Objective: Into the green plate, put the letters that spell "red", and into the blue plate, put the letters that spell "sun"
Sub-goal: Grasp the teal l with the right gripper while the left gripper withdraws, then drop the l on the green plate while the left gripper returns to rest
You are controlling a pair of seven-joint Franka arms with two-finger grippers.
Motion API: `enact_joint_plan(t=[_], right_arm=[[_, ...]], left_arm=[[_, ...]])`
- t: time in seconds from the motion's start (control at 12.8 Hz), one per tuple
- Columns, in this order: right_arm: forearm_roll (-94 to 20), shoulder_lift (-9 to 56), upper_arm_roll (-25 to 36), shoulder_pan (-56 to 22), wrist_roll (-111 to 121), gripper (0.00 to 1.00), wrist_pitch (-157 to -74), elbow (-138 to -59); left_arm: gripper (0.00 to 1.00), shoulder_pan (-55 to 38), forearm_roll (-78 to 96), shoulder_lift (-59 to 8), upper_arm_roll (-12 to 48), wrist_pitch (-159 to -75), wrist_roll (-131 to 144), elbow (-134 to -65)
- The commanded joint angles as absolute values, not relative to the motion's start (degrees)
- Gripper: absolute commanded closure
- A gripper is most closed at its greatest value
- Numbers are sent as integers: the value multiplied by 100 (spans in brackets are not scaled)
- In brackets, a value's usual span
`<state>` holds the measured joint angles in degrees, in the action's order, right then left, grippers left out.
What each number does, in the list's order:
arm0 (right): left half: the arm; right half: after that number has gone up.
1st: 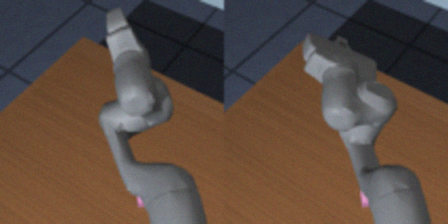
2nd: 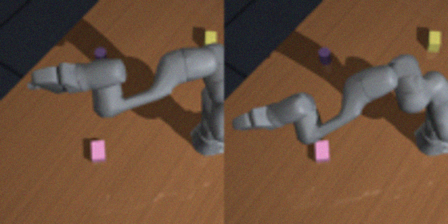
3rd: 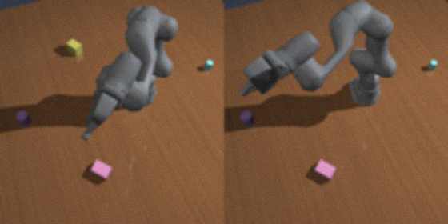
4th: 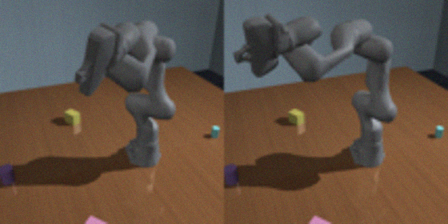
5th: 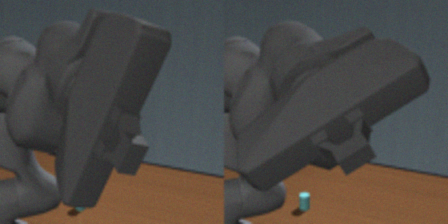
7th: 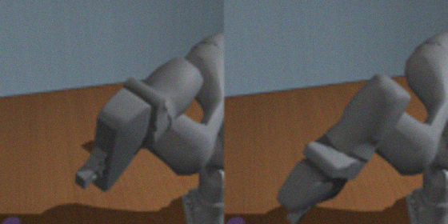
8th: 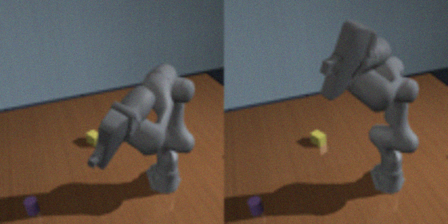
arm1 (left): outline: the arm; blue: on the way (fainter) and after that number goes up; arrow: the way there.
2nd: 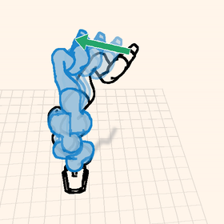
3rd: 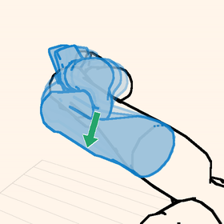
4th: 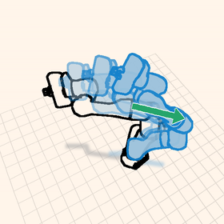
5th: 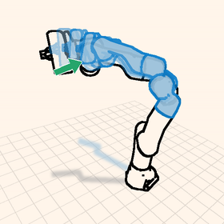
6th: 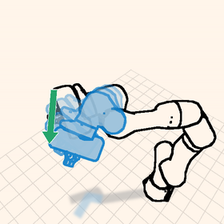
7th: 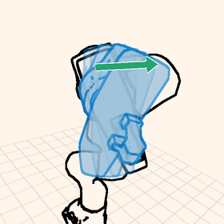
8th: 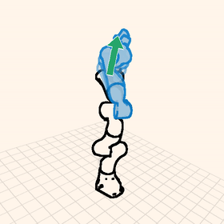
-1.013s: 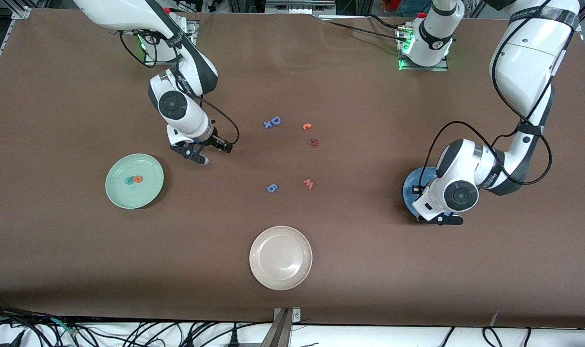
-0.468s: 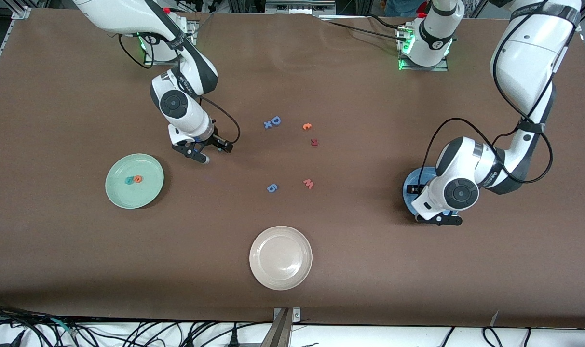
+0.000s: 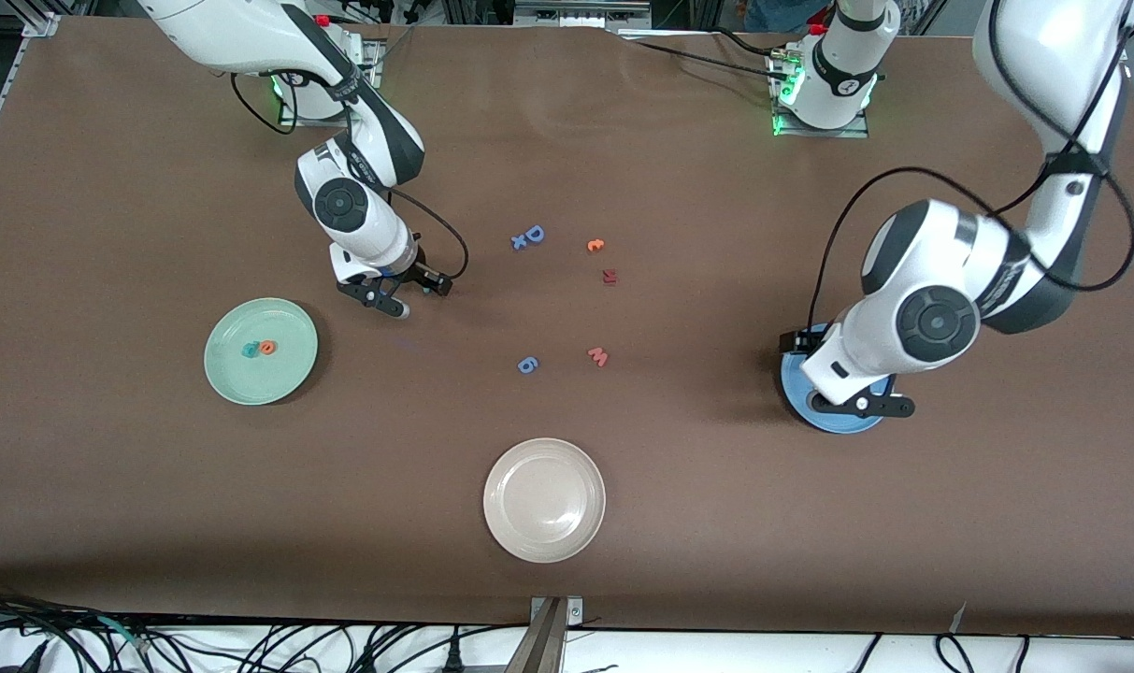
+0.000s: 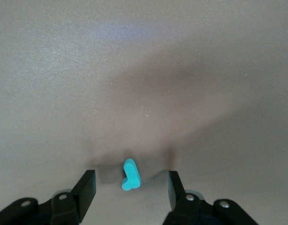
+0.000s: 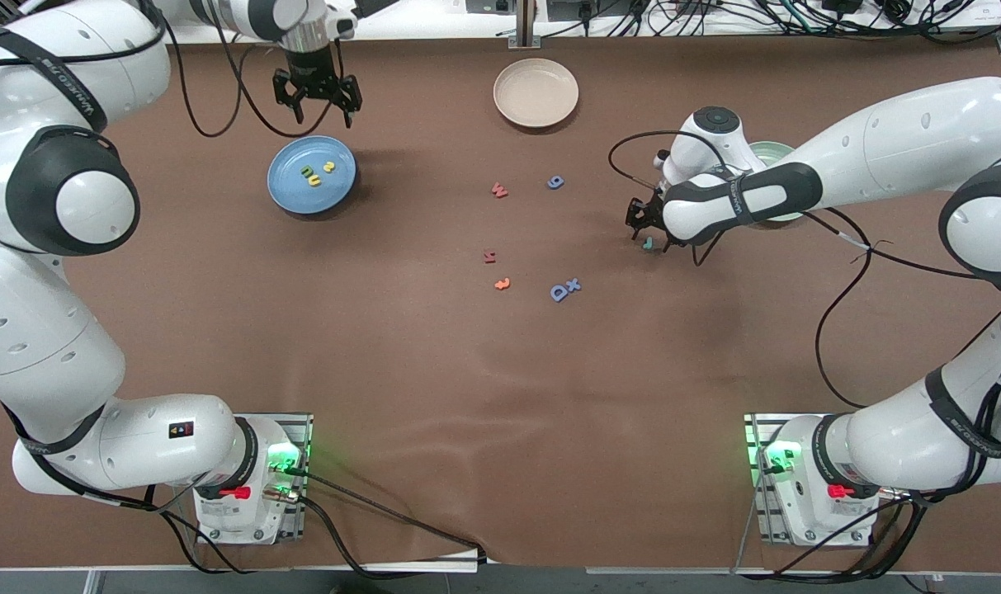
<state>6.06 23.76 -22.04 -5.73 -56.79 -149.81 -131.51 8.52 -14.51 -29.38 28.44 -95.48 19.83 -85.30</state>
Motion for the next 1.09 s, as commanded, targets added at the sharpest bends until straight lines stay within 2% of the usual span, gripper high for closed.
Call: enact_joint_plan(t=[0.0,0.16,0.31,0.47,0.62,0.78,0.94,1.01], right_arm=[[729,2399,-2215,-571,-5766,54,-15108,-13192],[738,2426,-2206,-571,-5757,67,-15108,-13192],[852,2461,-2206,-571,-5757,77,-15108,-13192],[861,2461,-2197,-554,-5757,85,-15108,-13192],[861,2444,-2197,-519,-5731,89,-15082,-13175],[870,2391,-2189,-484,-5652,91,-15021,-13087],[879,2303,-2188,-387,-5599,91,-14820,-12973],[888,2251,-2197,-317,-5529,91,-14523,-12825]], left_arm=[[0,923,-1310,-2918,3032,-8686,1881,-7755],[0,1001,-1179,-2839,3024,-8298,1829,-7349],[0,1081,-986,-2507,2893,-8288,1024,-7365],[0,924,-451,-2094,2140,-8314,416,-7592],[0,599,-2,-1593,1418,-8341,-112,-7935],[0,484,-9,-1136,1257,-8603,-316,-8469],[0,177,-35,-399,1003,-9522,-308,-9556],[0,132,-26,-204,985,-9780,-308,-9841]])
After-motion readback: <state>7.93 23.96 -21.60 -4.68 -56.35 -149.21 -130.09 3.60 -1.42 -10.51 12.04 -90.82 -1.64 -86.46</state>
